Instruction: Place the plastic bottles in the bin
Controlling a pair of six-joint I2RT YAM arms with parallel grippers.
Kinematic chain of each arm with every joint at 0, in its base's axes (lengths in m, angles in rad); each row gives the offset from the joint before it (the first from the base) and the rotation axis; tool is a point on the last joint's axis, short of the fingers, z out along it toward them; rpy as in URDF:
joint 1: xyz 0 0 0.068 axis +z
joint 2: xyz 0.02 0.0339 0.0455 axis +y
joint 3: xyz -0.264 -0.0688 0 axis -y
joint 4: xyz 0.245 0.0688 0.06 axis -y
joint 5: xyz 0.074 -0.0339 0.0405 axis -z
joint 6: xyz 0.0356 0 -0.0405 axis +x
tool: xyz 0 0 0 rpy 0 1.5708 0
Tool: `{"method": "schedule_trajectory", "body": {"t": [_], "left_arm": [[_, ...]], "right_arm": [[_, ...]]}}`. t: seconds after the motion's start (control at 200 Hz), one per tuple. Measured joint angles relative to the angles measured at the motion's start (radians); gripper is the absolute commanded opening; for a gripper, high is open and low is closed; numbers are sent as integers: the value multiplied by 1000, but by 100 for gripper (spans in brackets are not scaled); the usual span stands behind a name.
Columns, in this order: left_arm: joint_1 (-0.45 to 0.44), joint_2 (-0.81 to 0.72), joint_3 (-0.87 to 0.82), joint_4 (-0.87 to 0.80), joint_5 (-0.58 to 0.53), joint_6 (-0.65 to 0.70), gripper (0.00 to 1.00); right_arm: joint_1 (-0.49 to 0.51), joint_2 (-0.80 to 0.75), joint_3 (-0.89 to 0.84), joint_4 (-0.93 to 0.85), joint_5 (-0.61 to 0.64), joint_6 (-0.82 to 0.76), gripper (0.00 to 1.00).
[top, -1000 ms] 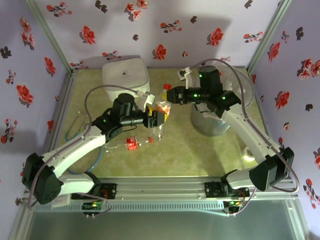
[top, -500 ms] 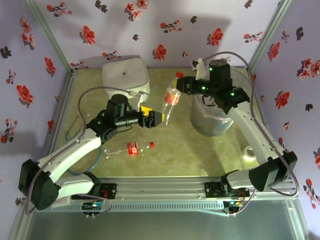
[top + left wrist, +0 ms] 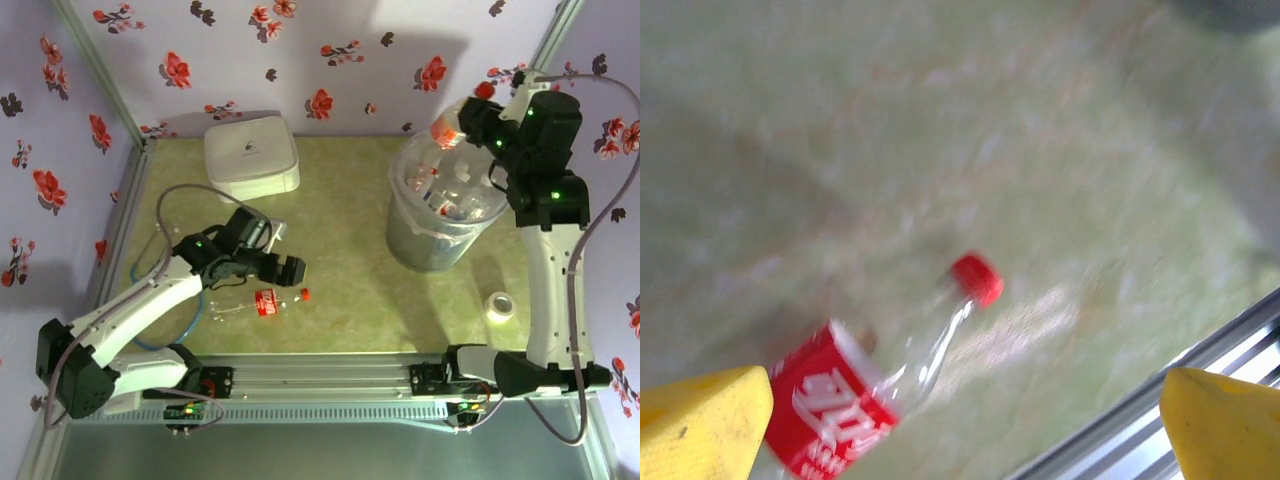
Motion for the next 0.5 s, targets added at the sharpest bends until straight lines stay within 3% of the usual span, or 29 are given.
{"method": "schedule_trajectory", "body": {"t": [0.19, 0.5], "left_arm": [[-24, -3, -42, -71, -55, 2, 100], [-35, 42, -117, -82, -109, 3, 100]], "right_arm": [[-69, 64, 11, -47, 39, -18, 14], [-76, 159, 51, -254, 0, -14, 15]]}}
